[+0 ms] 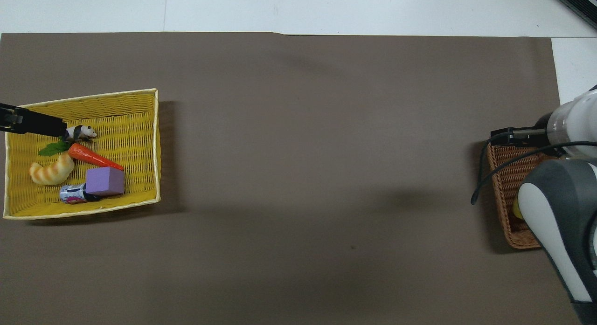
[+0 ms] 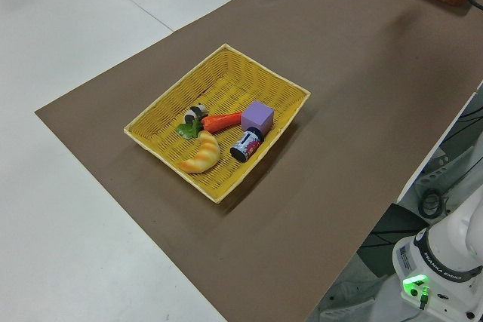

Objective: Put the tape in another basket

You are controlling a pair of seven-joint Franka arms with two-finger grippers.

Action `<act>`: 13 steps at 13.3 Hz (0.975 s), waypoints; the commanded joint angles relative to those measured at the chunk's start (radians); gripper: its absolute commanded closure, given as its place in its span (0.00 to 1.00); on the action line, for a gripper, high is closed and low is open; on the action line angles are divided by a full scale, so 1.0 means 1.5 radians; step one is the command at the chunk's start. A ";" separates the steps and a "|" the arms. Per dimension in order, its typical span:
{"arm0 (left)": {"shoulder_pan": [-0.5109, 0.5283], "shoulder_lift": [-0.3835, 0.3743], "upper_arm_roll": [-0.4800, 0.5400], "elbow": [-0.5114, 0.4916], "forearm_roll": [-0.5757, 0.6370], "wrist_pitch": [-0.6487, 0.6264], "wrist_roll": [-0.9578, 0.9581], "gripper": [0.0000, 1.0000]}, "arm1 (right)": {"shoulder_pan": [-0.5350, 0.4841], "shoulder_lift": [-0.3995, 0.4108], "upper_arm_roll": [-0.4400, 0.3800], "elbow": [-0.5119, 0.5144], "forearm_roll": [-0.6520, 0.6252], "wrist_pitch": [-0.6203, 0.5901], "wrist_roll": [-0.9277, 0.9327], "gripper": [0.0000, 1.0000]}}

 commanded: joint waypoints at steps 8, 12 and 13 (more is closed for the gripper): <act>0.011 -0.008 -0.007 0.002 0.004 -0.013 0.004 0.00 | -0.009 0.039 -0.001 0.237 0.118 -0.246 -0.014 0.00; 0.011 -0.008 -0.007 0.002 0.004 -0.013 0.004 0.00 | -0.009 0.044 -0.001 0.244 0.128 -0.223 -0.011 0.00; 0.011 -0.008 -0.007 0.002 0.004 -0.014 0.004 0.00 | -0.009 0.044 -0.001 0.243 0.128 -0.223 -0.011 0.00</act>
